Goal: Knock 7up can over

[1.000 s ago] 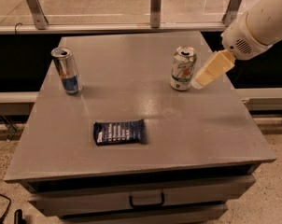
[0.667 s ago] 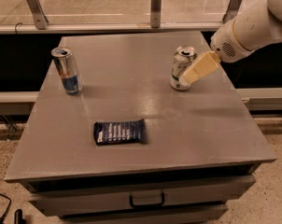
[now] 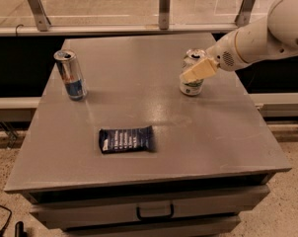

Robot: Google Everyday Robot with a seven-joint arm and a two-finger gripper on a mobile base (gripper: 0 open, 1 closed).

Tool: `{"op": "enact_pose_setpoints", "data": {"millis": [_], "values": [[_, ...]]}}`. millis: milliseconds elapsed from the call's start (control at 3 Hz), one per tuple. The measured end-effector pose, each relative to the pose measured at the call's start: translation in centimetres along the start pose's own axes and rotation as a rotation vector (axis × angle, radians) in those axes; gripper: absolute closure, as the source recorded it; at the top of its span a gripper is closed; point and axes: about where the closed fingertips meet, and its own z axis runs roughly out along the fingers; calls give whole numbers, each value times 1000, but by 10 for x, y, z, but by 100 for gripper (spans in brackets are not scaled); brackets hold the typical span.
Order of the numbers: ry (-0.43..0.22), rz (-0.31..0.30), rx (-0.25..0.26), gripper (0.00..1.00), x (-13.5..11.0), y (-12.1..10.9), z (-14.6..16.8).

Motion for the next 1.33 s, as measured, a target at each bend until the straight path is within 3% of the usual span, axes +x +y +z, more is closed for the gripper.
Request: {"op": "enact_pose_setpoints", "data": {"millis": [333,667,1000,1333], "values": [[-39,15,-9,47,-6,1,3],[-45,2,-29,79,-20,6,-2],[41,-41,-43,99,-35,8,-10],[189,-104,-47,100,-49,11,-18]]}}
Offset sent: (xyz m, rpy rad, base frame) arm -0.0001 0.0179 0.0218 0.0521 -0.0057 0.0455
